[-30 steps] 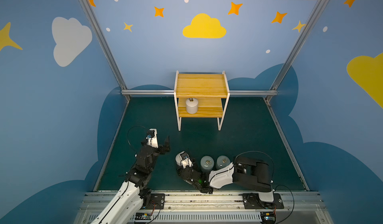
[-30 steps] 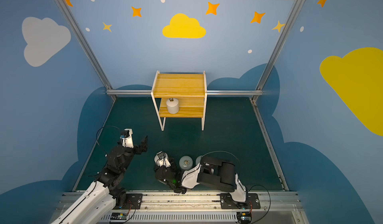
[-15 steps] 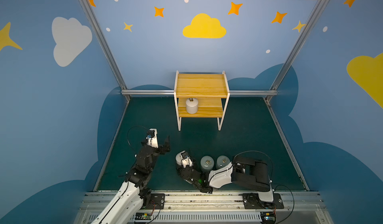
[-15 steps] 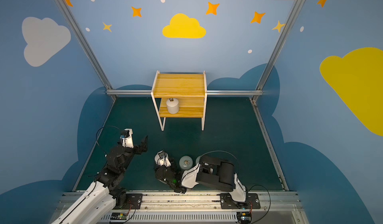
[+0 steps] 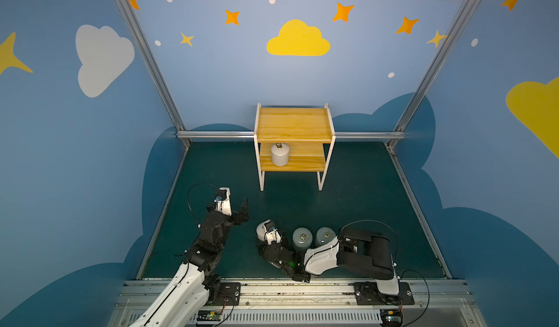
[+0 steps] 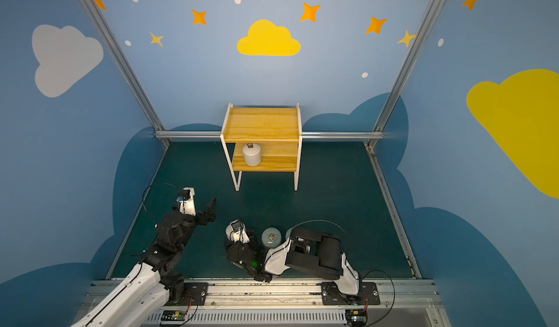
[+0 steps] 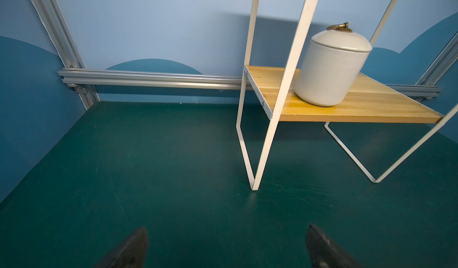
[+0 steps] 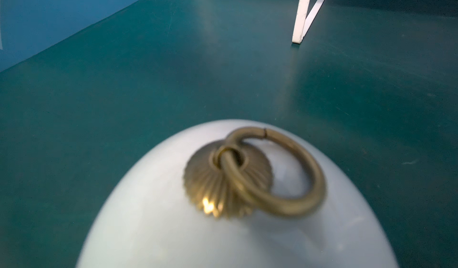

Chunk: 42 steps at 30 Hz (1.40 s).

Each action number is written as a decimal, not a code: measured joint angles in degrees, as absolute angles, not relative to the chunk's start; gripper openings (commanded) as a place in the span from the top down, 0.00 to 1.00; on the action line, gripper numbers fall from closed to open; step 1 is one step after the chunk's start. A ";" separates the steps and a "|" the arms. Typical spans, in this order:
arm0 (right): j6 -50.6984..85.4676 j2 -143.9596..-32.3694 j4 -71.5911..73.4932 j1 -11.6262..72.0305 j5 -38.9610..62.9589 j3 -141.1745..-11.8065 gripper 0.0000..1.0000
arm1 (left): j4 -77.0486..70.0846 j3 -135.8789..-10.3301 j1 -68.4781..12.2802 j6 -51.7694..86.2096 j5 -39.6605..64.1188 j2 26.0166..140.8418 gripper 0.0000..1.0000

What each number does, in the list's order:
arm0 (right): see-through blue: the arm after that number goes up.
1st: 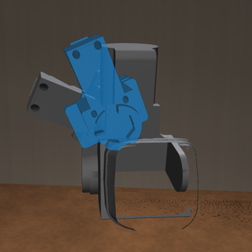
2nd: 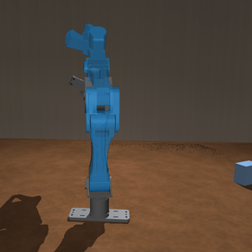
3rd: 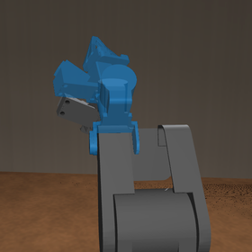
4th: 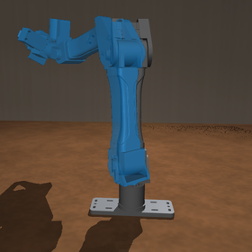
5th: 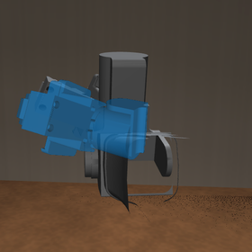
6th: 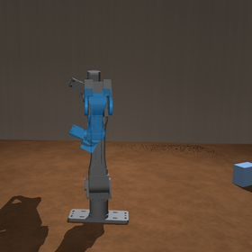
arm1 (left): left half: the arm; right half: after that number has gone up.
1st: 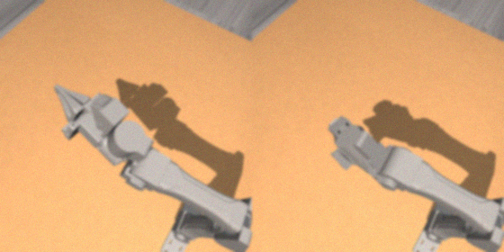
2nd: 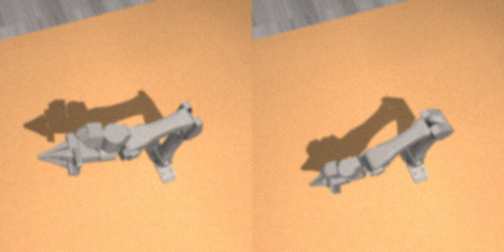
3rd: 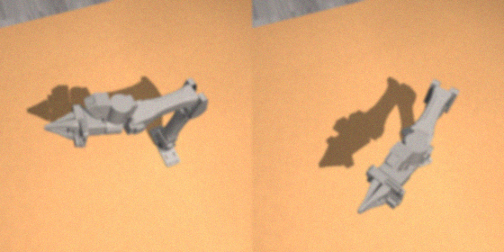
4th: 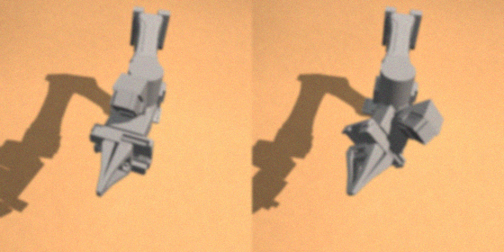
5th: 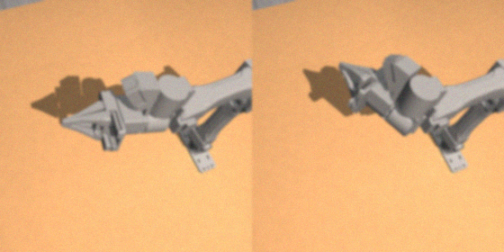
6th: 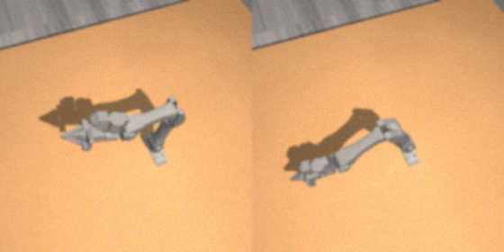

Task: Remove the tea canisters from the shelf
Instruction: Place the tea canister at the center of the board.

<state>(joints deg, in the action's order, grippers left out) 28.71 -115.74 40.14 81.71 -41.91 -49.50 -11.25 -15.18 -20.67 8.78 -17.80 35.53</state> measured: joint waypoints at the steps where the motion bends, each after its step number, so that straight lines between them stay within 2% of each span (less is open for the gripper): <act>1: 28.73 -115.77 40.16 81.62 -41.80 -49.50 0.20 | -11.25 -15.18 -20.64 8.78 -17.80 35.53 0.00; 42: 28.08 -115.35 38.70 83.07 -42.09 -46.92 0.12 | -11.22 -15.18 -20.64 8.78 -17.78 34.24 0.00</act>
